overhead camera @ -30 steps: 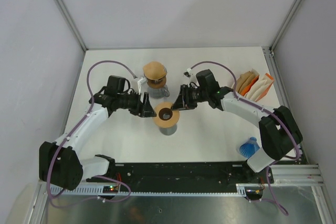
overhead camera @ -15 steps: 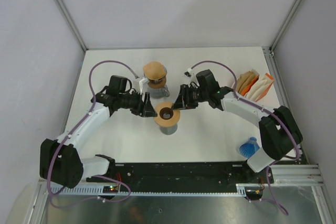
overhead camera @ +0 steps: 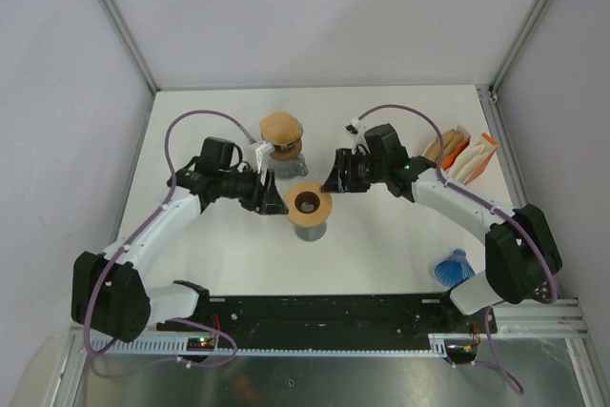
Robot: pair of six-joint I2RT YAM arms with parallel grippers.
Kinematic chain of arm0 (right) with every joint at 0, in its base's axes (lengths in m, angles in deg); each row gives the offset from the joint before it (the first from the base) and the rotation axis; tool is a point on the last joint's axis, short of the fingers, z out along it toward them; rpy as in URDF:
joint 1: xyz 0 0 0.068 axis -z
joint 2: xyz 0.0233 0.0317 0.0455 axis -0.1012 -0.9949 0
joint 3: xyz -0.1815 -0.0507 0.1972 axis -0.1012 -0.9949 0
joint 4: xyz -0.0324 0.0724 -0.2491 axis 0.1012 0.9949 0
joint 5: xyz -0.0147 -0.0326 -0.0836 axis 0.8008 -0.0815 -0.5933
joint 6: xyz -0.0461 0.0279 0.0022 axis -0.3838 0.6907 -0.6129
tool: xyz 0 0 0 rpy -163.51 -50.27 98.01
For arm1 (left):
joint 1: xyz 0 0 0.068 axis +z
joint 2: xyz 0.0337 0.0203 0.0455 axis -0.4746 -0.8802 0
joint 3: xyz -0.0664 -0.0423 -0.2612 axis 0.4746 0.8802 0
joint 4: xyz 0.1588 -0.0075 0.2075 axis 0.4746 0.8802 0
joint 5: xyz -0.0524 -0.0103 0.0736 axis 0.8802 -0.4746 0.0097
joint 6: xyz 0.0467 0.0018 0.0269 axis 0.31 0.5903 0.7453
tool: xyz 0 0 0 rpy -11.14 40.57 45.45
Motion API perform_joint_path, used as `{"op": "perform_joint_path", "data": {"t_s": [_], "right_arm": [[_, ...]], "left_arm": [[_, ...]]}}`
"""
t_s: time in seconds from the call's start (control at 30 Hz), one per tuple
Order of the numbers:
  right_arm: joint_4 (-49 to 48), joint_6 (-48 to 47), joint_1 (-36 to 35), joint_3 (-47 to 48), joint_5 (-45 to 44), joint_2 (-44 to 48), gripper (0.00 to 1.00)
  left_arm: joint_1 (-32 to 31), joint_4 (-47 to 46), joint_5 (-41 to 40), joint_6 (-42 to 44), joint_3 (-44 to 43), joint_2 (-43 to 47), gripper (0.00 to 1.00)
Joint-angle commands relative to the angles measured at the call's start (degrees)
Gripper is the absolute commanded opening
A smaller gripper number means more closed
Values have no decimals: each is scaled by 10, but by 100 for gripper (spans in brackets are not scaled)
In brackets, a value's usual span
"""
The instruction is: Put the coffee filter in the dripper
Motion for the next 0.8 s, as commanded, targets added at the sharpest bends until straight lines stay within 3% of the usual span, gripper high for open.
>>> {"op": "perform_joint_path", "data": {"t_s": [0.0,0.77], "right_arm": [[6,-10,3,2,-14,12,52],[84,-28,14,5,-103,120,54]], "left_arm": [[-11,-16,14,-7,-15,0,64],[-51,-19,7,-2,-36,-21,64]]}}
